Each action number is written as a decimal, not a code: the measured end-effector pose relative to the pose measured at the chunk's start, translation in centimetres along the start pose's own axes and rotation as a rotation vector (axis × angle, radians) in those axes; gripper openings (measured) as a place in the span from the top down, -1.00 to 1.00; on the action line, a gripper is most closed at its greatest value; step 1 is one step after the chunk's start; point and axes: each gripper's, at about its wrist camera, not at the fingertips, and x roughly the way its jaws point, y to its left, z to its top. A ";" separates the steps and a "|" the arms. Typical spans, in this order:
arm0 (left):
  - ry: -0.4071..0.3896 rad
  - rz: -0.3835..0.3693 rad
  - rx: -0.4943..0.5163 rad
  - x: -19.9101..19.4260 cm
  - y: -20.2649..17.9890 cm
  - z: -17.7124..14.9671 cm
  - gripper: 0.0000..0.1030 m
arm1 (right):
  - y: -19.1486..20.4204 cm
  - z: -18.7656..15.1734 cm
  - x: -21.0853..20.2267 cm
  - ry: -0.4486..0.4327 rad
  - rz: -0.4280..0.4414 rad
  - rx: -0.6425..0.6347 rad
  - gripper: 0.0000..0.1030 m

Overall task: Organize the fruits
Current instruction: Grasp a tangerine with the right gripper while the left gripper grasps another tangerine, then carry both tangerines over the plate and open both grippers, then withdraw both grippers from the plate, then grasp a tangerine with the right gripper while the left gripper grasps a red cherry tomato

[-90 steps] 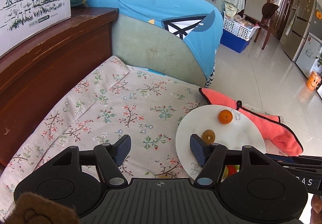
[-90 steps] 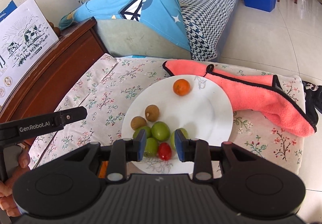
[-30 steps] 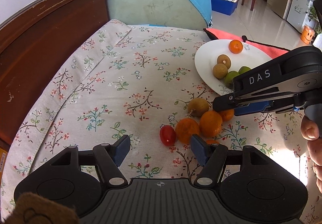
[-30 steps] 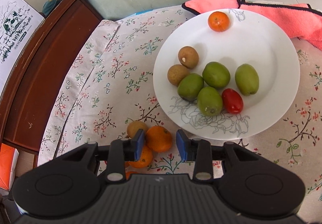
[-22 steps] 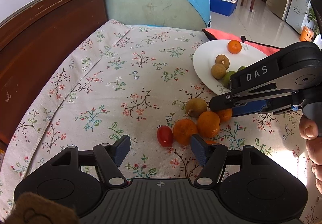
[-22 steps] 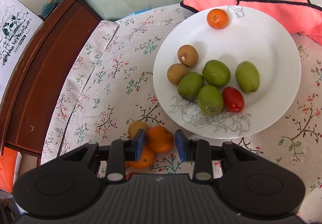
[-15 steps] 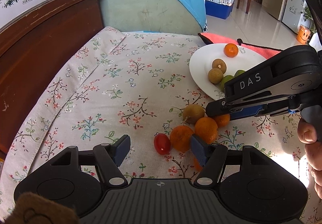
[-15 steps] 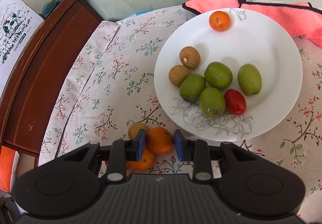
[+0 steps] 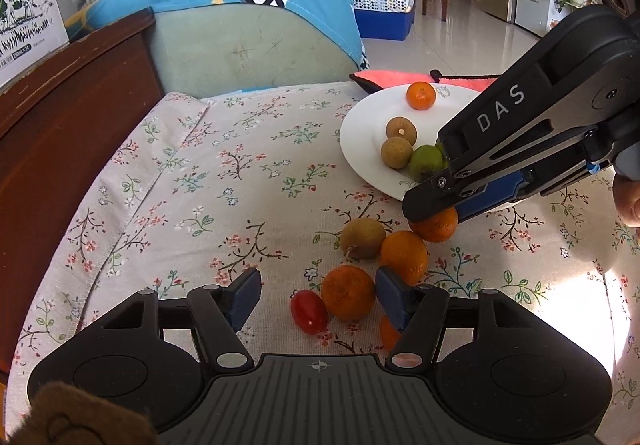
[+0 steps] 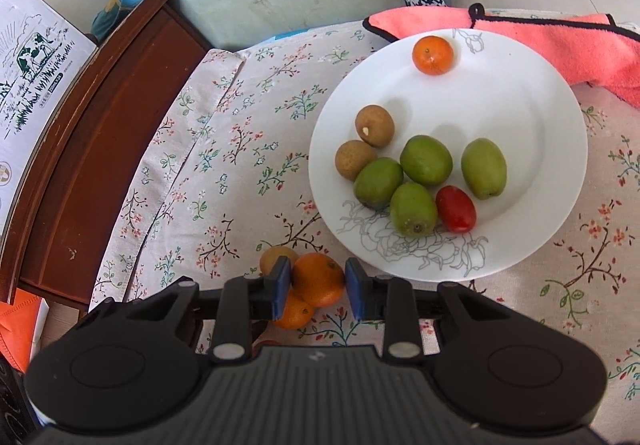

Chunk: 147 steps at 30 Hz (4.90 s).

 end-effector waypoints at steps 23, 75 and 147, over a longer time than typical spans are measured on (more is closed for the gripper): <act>0.001 -0.124 -0.011 0.5 0.1 -0.2 0.46 | -0.3 0.1 -0.5 0.006 0.017 0.003 0.42; -0.112 -0.126 -0.318 3.0 -3.7 11.3 0.47 | -8.9 5.8 -7.4 -0.179 -0.023 0.153 0.42; 0.125 0.126 -0.338 -2.6 2.5 1.9 -0.15 | -0.7 -0.3 -2.3 0.074 0.115 -0.126 0.32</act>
